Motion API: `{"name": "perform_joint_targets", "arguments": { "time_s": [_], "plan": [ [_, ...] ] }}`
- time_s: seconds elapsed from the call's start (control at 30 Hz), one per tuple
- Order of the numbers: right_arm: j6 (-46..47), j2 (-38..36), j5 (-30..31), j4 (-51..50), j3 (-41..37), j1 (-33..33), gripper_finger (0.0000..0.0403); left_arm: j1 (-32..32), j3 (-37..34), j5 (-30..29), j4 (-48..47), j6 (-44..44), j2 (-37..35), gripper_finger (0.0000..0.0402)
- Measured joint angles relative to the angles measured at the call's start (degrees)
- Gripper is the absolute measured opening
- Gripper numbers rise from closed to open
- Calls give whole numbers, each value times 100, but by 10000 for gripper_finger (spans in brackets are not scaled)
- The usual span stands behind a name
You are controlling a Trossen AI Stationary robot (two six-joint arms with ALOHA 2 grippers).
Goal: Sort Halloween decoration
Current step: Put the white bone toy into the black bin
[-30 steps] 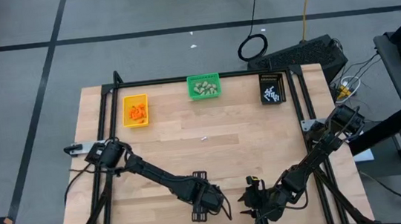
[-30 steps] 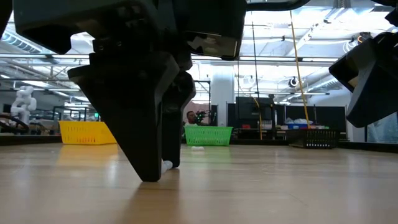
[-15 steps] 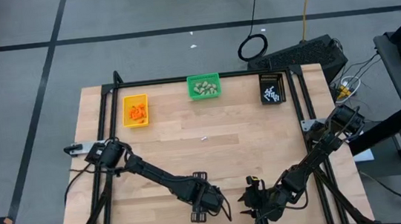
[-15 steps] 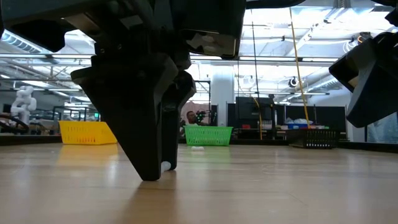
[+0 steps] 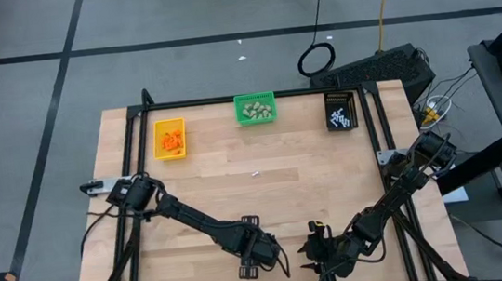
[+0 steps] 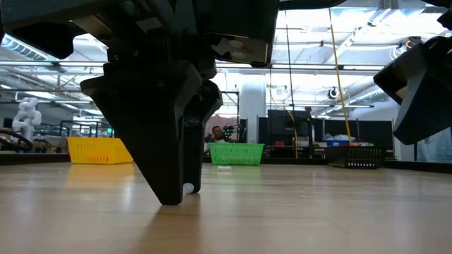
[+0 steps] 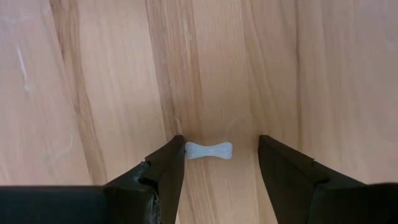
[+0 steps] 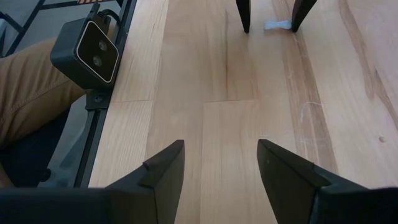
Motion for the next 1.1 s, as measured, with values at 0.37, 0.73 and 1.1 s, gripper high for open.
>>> {"name": "perform_joint_targets", "arguments": {
  "time_s": [0.37, 0.73, 1.1],
  "plan": [
    [0, 0, 1, 0, 0, 0, 189, 0, -2, 0, 0, 0, 0, 193],
    [-2, 0, 1, 0, 0, 1, 189, 4, -2, 62, -2, 1, 0, 193],
    [-2, 0, 2, 0, 0, 0, 189, 4, -2, 61, -2, 1, 0, 193]
  ]
}}
